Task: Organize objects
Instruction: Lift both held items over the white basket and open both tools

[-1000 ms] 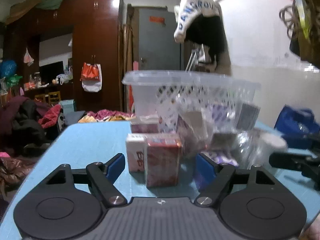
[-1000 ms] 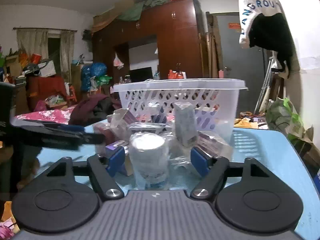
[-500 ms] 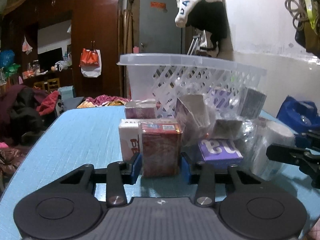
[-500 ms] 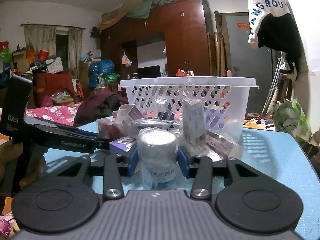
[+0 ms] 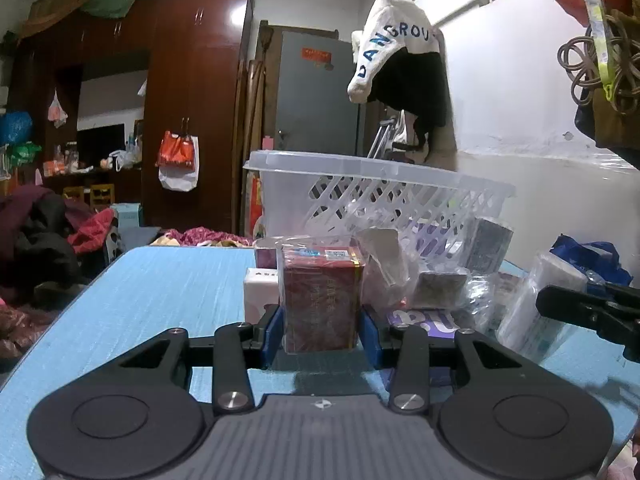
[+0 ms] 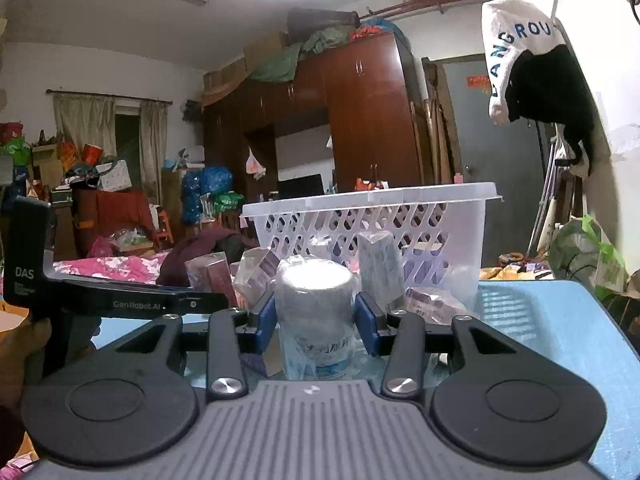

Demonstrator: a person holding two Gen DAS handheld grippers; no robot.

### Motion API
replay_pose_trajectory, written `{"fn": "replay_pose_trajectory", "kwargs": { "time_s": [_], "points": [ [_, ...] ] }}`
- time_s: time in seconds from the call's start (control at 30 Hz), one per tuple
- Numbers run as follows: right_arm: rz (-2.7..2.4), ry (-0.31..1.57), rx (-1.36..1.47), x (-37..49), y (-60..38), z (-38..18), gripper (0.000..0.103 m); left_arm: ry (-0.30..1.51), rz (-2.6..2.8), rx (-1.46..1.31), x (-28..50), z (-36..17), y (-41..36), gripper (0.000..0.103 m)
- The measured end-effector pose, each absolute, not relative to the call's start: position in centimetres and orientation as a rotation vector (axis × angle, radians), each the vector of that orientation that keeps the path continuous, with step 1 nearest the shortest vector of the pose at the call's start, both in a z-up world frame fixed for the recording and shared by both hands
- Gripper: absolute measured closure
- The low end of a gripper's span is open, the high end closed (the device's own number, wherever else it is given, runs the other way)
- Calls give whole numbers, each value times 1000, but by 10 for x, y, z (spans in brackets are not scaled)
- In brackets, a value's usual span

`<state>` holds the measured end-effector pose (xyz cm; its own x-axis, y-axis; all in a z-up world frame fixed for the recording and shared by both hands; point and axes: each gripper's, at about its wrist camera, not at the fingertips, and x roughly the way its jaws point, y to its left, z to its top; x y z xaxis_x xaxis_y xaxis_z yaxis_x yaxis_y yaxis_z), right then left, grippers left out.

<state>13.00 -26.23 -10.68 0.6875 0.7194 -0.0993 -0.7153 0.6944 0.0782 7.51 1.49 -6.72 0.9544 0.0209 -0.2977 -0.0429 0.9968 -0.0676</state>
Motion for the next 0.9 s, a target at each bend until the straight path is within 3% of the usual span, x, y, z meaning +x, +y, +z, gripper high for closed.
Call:
{"fn": "replay_pose_trajectory", "kwargs": {
  "time_s": [0.9],
  "points": [
    [700, 98, 100, 127, -296, -88, 57, 235, 29, -82, 61, -64, 19, 58]
  ]
}}
